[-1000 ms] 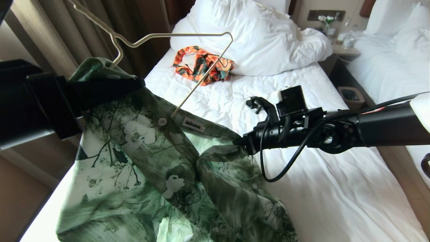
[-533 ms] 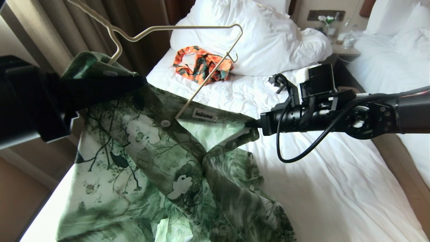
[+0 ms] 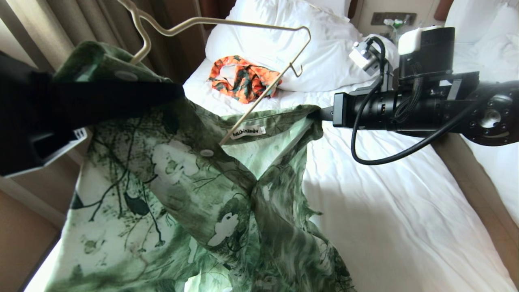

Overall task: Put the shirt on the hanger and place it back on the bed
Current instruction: Hook the other side of the shirt onto the hanger

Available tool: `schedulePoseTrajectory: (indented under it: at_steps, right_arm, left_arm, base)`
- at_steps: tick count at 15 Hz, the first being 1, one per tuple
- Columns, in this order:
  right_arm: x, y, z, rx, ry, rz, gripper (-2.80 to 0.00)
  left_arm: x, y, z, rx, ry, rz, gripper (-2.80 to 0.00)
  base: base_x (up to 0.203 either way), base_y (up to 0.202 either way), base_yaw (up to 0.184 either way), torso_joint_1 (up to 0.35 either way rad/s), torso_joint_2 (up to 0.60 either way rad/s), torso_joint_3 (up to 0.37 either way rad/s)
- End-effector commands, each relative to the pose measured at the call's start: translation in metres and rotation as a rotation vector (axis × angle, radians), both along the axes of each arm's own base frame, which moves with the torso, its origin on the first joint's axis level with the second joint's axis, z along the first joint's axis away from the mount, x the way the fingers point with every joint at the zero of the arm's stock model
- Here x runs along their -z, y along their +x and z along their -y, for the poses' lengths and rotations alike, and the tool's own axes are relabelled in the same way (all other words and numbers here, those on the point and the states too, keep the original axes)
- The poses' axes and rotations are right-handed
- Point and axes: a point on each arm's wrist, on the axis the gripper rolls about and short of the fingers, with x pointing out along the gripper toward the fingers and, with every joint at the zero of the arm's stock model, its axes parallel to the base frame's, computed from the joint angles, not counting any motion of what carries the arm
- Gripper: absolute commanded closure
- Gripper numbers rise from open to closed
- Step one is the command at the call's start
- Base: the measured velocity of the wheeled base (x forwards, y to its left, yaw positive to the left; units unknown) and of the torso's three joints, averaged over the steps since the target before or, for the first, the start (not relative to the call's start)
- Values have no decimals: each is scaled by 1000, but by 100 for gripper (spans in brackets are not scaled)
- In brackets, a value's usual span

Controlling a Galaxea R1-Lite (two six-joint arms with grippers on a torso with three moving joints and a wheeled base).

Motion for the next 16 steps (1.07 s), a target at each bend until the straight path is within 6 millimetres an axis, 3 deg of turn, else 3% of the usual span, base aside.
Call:
schedulePoseTrajectory:
  at_steps: [1, 5, 9, 13, 16]
  right_arm:
    - [-5, -4, 3, 2, 12, 7, 0]
    - [6, 6, 0, 15, 22, -46, 0]
    - [17, 23, 6, 47, 14, -67, 0]
    - [19, 28, 9, 59, 13, -69, 0]
    - [18, 33, 16, 81, 14, -68, 0]
  left_arm:
    - [7, 1, 5, 35, 17, -29, 0]
    - [28, 11, 18, 53, 61, -119, 0]
    - [27, 11, 22, 70, 37, -107, 0]
    - [39, 10, 26, 90, 68, -136, 0]
    - [71, 12, 32, 97, 157, -212, 0]
  base:
    - [0, 0, 0, 0, 0, 0]
    - [0, 0, 0, 0, 0, 0]
    - [0, 0, 0, 0, 0, 0]
    - [0, 0, 0, 0, 0, 0]
    - [0, 0, 0, 0, 0, 0]
